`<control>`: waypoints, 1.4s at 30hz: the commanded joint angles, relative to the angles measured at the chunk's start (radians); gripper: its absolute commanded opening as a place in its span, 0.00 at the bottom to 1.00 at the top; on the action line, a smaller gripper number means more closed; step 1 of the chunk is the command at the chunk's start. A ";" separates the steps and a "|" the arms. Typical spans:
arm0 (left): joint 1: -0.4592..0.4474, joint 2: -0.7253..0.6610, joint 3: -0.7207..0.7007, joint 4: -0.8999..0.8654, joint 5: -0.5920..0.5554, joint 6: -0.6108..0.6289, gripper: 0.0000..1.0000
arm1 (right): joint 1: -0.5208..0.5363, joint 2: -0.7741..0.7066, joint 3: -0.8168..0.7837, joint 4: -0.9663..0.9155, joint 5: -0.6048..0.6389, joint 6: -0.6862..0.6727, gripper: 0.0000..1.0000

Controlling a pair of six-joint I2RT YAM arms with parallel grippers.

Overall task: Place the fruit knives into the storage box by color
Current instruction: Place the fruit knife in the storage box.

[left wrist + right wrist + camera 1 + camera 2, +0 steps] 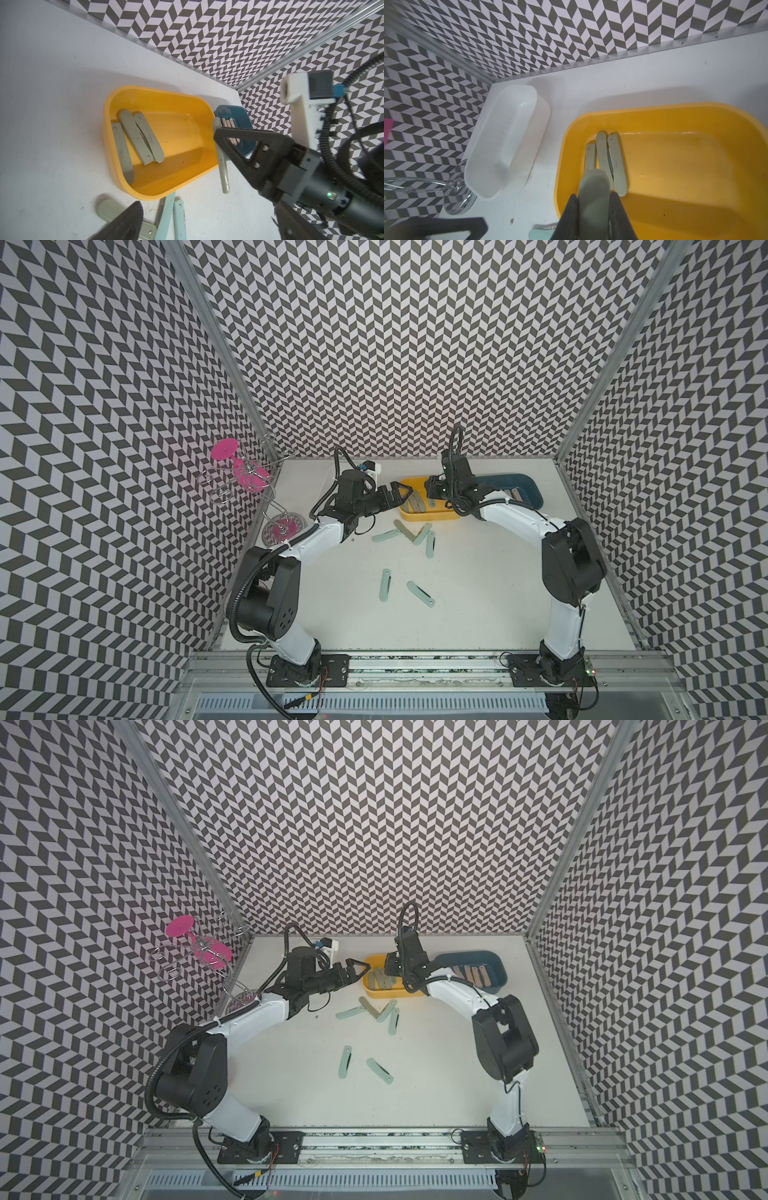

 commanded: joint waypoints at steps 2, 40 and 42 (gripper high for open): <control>0.015 0.016 0.042 0.003 0.008 0.015 1.00 | -0.028 0.087 0.078 0.079 -0.004 0.000 0.17; 0.032 -0.067 -0.009 -0.030 0.000 0.029 1.00 | -0.056 0.102 0.083 0.047 -0.207 -0.090 0.47; 0.040 -0.099 -0.038 -0.032 0.000 0.028 1.00 | -0.047 0.036 0.008 0.067 -0.252 -0.092 0.48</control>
